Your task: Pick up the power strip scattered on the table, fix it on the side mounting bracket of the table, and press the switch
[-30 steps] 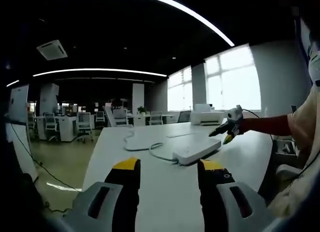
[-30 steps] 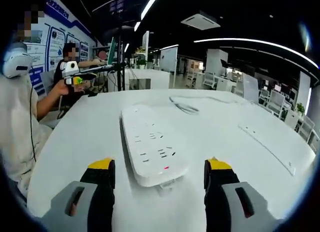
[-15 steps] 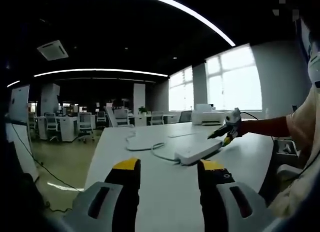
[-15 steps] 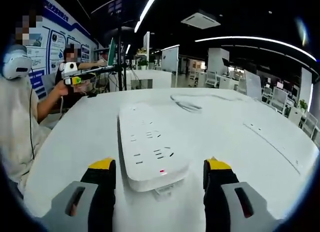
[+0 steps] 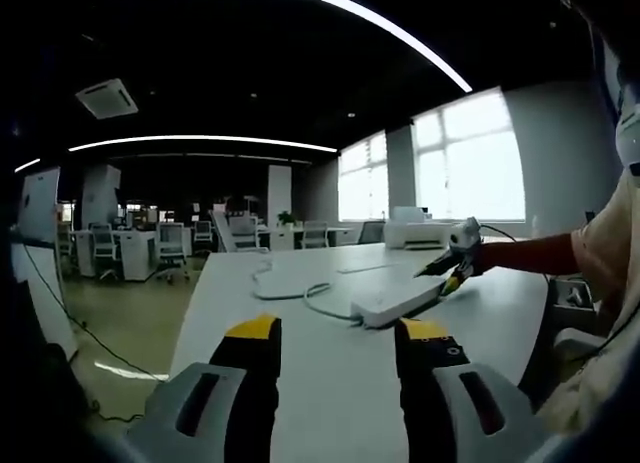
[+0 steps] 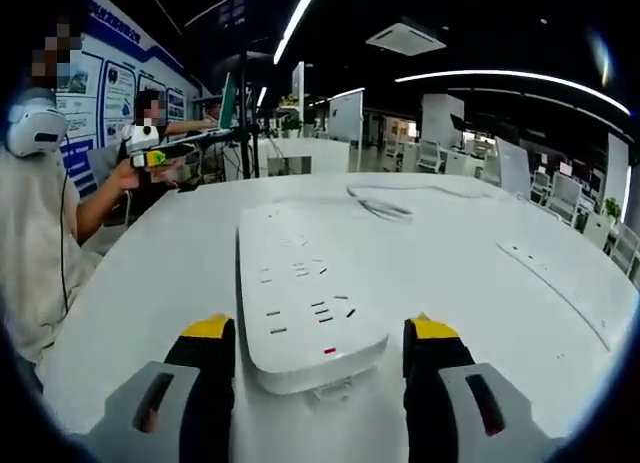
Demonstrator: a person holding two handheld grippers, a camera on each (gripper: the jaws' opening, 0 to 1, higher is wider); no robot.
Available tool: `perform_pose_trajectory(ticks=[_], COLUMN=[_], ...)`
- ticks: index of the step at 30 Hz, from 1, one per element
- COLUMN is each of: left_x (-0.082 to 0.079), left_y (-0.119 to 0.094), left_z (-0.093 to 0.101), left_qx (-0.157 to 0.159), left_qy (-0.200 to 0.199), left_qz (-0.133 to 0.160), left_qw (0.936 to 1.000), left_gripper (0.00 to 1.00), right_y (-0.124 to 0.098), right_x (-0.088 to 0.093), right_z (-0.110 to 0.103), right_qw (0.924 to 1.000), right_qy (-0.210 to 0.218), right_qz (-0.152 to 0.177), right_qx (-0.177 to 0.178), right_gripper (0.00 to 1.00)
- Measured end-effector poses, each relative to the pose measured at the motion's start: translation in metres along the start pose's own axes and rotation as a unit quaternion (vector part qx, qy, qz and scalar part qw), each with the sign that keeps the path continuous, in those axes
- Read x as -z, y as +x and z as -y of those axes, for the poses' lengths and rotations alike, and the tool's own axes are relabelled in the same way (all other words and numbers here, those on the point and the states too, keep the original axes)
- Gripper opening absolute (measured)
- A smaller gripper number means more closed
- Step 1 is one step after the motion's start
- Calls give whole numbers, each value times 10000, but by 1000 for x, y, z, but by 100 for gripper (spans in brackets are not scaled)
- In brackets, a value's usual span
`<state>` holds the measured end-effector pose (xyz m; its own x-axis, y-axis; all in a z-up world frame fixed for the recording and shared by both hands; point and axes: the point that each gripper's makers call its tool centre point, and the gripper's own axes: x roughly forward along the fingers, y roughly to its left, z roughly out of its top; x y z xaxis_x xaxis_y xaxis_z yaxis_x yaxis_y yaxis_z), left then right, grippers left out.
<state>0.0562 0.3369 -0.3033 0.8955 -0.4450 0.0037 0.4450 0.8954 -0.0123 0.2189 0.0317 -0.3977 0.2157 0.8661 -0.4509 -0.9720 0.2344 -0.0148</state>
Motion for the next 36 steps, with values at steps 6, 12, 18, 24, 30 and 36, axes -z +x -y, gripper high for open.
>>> perform_pose_trajectory(ticks=[6, 12, 18, 24, 30, 36], left_x=[0, -1, -1, -1, -2, 0], left_y=[-1, -2, -2, -3, -2, 0], left_z=[-2, -4, -5, -5, -2, 0], left_qx=[-9, -35, -41, -54, -27, 4], left_qy=[-1, 6, -6, -6, -6, 2], left_qz=[1, 10, 1, -8, 16, -16], left_qw=[10000, 10000, 10000, 10000, 10000, 10000], left_gripper=[50, 50, 49, 49, 49, 49], right_y=[5, 6, 6, 5, 3, 2], right_x=[-2, -2, -2, -1, 1, 2], right_z=[-3, -4, -2, -1, 1, 1], right_qw=[10000, 10000, 10000, 10000, 10000, 9999], right_qy=[28, 0, 6, -4, 29, 51], right_qz=[47, 31, 45, -6, -51, -110], right_qx=[-28, -57, -57, -27, 32, 24], right_gripper=[60, 55, 55, 55, 54, 53])
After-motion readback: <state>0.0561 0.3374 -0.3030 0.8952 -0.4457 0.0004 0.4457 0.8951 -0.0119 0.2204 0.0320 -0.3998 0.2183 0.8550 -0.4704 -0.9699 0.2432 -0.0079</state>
